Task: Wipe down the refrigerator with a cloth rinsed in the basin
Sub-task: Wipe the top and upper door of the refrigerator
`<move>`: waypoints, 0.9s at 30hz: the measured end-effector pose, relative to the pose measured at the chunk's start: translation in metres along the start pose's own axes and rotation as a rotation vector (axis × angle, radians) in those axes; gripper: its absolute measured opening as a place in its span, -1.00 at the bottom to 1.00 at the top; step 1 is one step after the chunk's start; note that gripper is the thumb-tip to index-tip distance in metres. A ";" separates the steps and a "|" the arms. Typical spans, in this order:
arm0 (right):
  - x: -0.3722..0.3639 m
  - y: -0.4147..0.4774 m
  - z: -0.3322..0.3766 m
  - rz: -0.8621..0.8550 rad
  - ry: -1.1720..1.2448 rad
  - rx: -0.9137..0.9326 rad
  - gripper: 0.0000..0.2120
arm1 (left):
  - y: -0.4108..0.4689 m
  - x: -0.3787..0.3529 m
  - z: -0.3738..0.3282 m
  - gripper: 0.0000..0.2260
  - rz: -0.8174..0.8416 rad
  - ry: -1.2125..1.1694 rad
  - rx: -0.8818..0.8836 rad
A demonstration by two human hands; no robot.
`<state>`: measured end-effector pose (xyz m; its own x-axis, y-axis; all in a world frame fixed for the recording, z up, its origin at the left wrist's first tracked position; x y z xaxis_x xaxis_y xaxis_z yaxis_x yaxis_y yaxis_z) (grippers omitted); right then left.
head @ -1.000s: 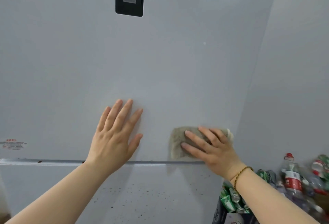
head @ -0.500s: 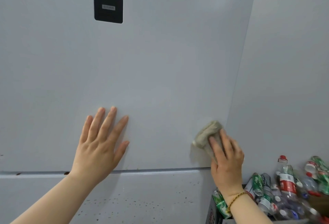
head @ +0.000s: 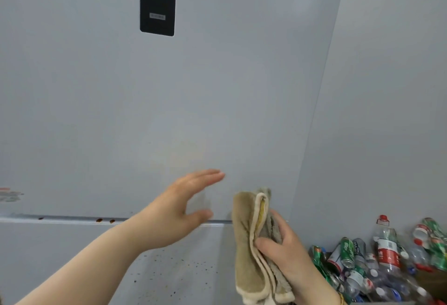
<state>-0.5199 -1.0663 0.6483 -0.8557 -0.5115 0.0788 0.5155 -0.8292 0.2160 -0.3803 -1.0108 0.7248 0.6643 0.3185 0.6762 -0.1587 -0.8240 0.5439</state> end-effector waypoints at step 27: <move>-0.111 0.078 0.245 -0.770 -0.652 1.084 -0.55 | -0.086 0.264 0.077 -0.63 -0.922 0.185 0.176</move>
<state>-0.3961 -1.0188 0.8948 -0.9166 0.3978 -0.0401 -0.0971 -0.1241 0.9875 -0.1351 -0.8920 0.8188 0.3447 0.9339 0.0954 0.4911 -0.2660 0.8295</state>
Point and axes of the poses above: each hand's wrist, its own y-axis towards the middle knuckle, its own x-axis out of the back of the hand, z = x × y, the point moved 10 cm from there along y, towards the middle knuckle, and after that the axes turned 2 degrees about -y, right-handed, at the moved point
